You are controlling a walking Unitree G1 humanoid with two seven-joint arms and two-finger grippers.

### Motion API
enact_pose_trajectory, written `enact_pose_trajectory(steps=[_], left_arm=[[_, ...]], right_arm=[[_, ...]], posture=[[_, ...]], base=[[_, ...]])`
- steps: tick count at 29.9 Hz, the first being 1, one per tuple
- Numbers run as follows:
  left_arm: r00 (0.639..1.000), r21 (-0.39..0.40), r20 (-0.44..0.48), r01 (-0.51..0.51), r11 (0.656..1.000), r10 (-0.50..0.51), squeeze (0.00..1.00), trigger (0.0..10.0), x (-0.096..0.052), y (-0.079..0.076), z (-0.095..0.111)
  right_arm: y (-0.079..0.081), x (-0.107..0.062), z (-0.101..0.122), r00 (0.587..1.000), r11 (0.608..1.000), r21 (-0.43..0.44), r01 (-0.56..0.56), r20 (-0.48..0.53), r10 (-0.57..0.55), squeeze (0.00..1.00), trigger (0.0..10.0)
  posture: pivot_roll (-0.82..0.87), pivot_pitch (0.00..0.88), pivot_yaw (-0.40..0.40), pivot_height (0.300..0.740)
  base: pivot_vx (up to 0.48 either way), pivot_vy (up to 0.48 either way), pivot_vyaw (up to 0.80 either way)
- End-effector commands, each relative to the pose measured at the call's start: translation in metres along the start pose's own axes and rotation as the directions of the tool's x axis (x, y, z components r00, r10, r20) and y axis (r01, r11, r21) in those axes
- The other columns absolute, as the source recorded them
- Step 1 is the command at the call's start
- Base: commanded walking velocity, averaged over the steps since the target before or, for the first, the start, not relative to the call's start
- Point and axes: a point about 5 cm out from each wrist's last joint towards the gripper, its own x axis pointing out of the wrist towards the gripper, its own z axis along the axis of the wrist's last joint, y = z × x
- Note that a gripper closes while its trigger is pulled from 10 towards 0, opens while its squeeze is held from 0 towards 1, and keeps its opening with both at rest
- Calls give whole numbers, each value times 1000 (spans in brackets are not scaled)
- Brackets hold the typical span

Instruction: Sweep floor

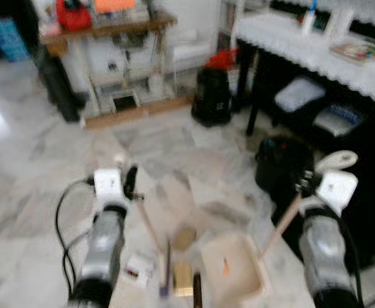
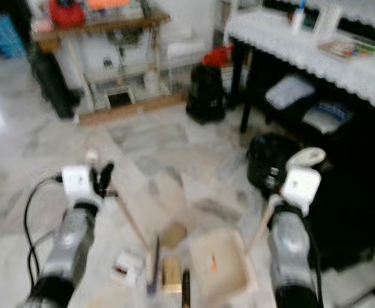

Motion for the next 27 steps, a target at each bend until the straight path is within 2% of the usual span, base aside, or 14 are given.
enact_pose_trajectory(steps=[1, 27], left_arm=[[999, -5, 47, 24, 1000, -24, 0, 10000, 4, -6, 10], [998, -10, 42, 57, 998, -56, 0, 10000, 3, -7, 10]], right_arm=[[-5, 2, 5, 1000, 1000, -12, 9, 26, -9, 0, 10000], [-5, -1, 1, 1000, 1000, -27, 10, 6, -10, 0, 10000]], posture=[[-171, 0, 52, 740], [-165, 0, 55, 740]], base=[[0, 0, 0], [0, 0, 0]])
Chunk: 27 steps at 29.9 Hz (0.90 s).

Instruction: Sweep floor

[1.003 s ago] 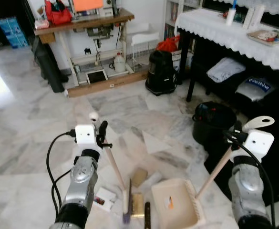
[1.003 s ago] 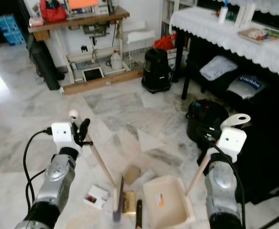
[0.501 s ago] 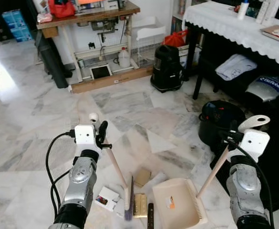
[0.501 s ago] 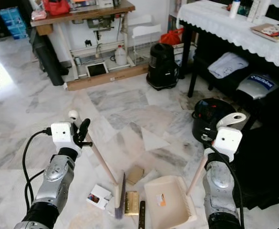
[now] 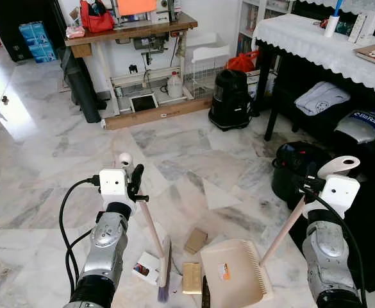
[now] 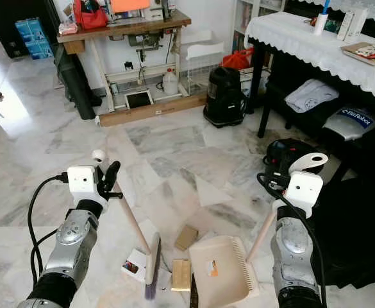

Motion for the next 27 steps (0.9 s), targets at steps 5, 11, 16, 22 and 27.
enact_pose_trajectory(steps=[5, 11, 16, 22, 27], left_arm=[[999, 7, 47, 9, 1000, -10, 0, 10000, 4, 1, 12], [999, 2, 48, 17, 1000, -17, 0, 10000, 4, 0, 12], [998, 3, 42, 38, 999, -38, 0, 10000, 4, -2, 11], [997, -3, 22, 70, 998, -70, 0, 10000, 1, -3, 9], [996, -5, 16, 92, 996, -92, 0, 10000, -1, -4, 9]], right_arm=[[1, 3, 6, 1000, 1000, -4, 3, 24, -3, 0, 10000], [1, 3, 6, 1000, 1000, -3, 1, 23, -1, 0, 10000], [-2, 2, 3, 1000, 1000, -19, 6, 13, -6, 0, 10000], [-11, 3, 3, 998, 996, -57, 62, 19, -61, 0, 10000], [-12, 2, 2, 998, 992, -110, 58, 27, -56, 0, 10000]], posture=[[-166, 0, 54, 740], [-164, 0, 54, 740], [-159, 0, 55, 740], [-159, 0, 61, 740], [-148, 0, 66, 740]], base=[[0, 0, 0], [0, 0, 0], [0, 0, 0], [0, 0, 0], [0, 0, 0]])
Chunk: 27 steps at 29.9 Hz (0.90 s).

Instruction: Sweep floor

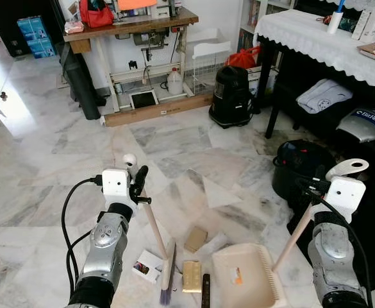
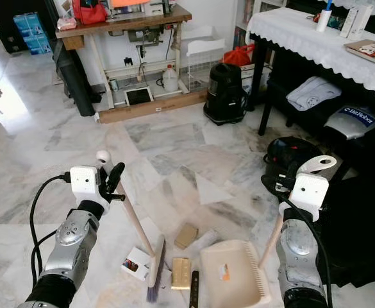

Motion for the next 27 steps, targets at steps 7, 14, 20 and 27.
enact_pose_trajectory(steps=[7, 14, 20, 27], left_arm=[[999, 1, 29, 31, 1000, -31, 0, 10000, -2, 0, 11], [998, 21, 9, 56, 998, -56, 0, 10000, -4, 3, 12], [998, 25, 14, 58, 998, -58, 0, 10000, -7, 5, 19], [998, 31, 17, 60, 998, -61, 0, 10000, -10, 7, 23]], right_arm=[[2, -1, -1, 1000, 1000, -23, 0, 18, 0, 0, 10000], [6, 1, -2, 1000, 1000, -22, 8, 23, -8, 0, 10000], [9, 2, -3, 1000, 999, -37, -4, 30, 5, 0, 10000], [14, 2, -2, 999, 1000, -29, 5, 43, -4, 0, 10000]], posture=[[-129, 0, 78, 740], [-106, 0, 94, 740], [-75, 0, 101, 740], [-60, 17, 107, 740]], base=[[0, 0, 0], [0, 0, 0], [0, 0, 0], [0, 0, 0]])
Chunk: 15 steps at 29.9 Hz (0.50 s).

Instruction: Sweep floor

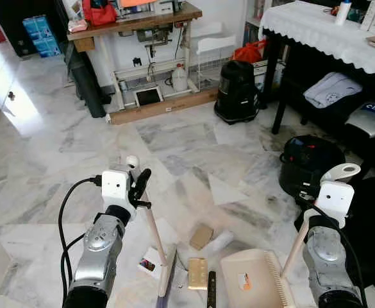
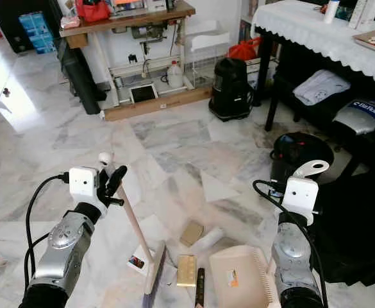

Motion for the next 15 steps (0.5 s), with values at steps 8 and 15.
enact_pose_trajectory(steps=[8, 15], left_arm=[[1000, 17, 31, -3, 1000, 3, 0, 10000, -3, 7, 16], [1000, 19, 17, -4, 1000, 3, 0, 10000, -9, 7, 17]], right_arm=[[11, 1, 2, 1000, 999, -26, 20, 21, -20, 0, 10000], [9, -6, -10, 998, 996, -67, 60, -14, -61, 0, 10000]], posture=[[-37, 51, 111, 740], [-22, 77, 111, 740]], base=[[0, 0, 0], [0, 0, 0]])
